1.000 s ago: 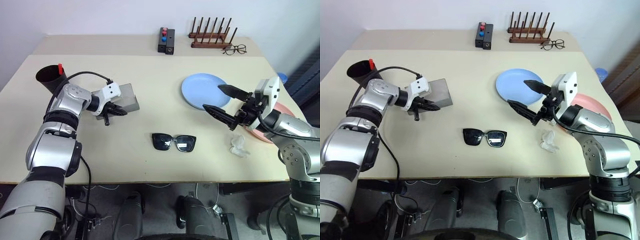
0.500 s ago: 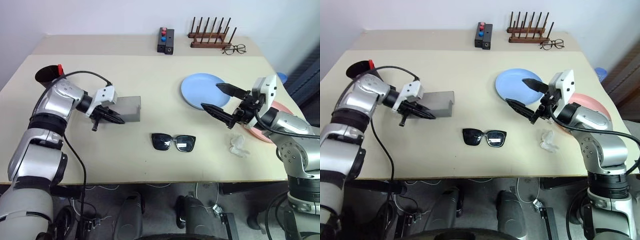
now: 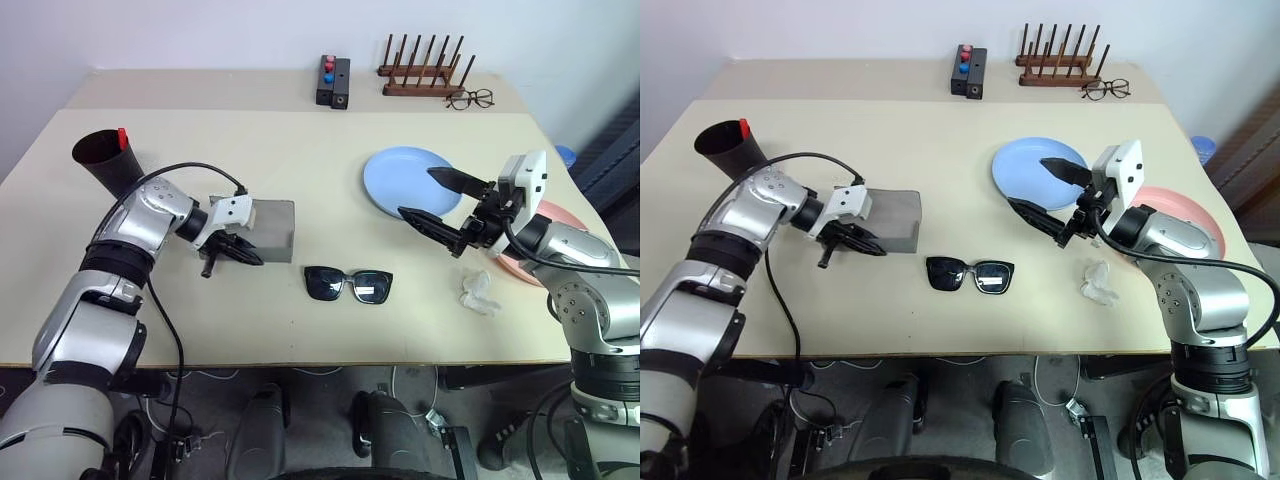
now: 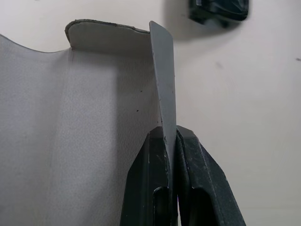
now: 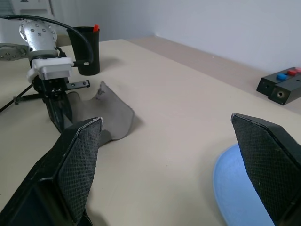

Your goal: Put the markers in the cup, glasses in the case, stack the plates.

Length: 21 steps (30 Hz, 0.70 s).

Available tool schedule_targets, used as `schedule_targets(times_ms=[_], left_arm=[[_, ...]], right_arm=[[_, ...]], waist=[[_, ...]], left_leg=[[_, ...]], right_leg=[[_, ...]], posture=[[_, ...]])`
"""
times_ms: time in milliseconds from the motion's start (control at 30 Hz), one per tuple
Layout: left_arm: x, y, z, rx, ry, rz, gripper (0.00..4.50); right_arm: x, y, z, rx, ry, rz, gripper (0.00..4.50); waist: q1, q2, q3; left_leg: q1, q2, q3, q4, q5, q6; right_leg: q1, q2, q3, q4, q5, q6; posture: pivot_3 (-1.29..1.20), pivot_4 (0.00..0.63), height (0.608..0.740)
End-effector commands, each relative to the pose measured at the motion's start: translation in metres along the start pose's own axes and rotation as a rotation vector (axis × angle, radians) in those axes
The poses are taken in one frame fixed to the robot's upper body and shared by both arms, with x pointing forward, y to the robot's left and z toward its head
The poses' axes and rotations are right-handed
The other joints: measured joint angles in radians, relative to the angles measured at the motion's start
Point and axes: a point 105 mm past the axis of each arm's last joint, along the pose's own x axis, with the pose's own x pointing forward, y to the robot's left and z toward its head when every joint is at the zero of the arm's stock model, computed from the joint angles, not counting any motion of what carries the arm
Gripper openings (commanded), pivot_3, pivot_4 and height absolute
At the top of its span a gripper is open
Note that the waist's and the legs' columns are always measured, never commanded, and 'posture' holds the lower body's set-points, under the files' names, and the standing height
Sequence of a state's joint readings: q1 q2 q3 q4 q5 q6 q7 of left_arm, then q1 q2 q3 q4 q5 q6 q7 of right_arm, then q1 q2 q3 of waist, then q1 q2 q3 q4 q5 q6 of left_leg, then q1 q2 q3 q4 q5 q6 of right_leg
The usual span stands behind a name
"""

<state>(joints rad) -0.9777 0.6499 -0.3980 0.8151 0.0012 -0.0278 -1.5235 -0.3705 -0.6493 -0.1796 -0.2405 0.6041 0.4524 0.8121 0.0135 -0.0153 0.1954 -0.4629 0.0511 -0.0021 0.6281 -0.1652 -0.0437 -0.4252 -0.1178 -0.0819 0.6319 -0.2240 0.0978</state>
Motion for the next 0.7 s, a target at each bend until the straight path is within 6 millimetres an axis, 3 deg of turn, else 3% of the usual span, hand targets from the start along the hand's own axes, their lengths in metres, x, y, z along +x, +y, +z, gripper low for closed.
schedule_targets(times_ms=[33, 267, 367, 600, 700], left_arm=[[-0.002, 0.004, 0.008, 0.010, -0.002, 0.023, 0.02], [0.000, 0.002, 0.011, 0.036, -0.007, 0.019, 0.02], [0.000, 0.000, 0.009, 0.026, 0.010, 0.000, 1.03], [-0.011, 0.002, 0.014, 0.054, -0.003, 0.017, 4.45], [-0.024, 0.005, 0.031, 0.047, -0.074, 0.018, 4.45]], right_arm=[[0.000, -0.001, 0.015, -0.045, -0.045, 0.000, 4.50], [0.001, -0.001, 0.014, -0.044, -0.048, 0.000, 4.50], [0.002, -0.001, 0.014, -0.043, -0.048, 0.004, 4.50], [0.003, -0.001, 0.014, -0.041, -0.048, 0.007, 4.50], [0.003, -0.001, 0.013, -0.038, -0.045, 0.010, 4.50]], waist=[[0.000, 0.000, 0.000], [-0.001, 0.000, 0.000], [-0.001, 0.000, 0.000], [-0.001, 0.000, 0.000], [-0.001, 0.000, 0.000]], left_leg=[[0.000, 0.000, 0.000, 0.000, 0.000, 0.000], [0.000, 0.000, 0.000, 0.000, 0.000, 0.000], [0.000, 0.000, 0.000, 0.000, 0.000, 0.000], [0.000, 0.000, 0.000, 0.000, 0.000, 0.000], [0.000, 0.000, 0.000, 0.000, 0.000, 0.000]], right_leg=[[0.000, 0.000, 0.000, 0.000, 0.000, 0.000], [0.000, 0.000, 0.000, 0.000, 0.000, 0.000], [0.000, 0.000, 0.000, 0.000, 0.000, 0.000], [0.000, 0.000, 0.000, 0.000, 0.000, 0.000], [0.000, 0.000, 0.000, 0.000, 0.000, 0.000]], posture=[[0.00, 0.150, 0.740], [0.00, 0.150, 0.740], [0.00, 0.150, 0.740], [0.00, 0.150, 0.740], [0.00, 0.150, 0.740]])
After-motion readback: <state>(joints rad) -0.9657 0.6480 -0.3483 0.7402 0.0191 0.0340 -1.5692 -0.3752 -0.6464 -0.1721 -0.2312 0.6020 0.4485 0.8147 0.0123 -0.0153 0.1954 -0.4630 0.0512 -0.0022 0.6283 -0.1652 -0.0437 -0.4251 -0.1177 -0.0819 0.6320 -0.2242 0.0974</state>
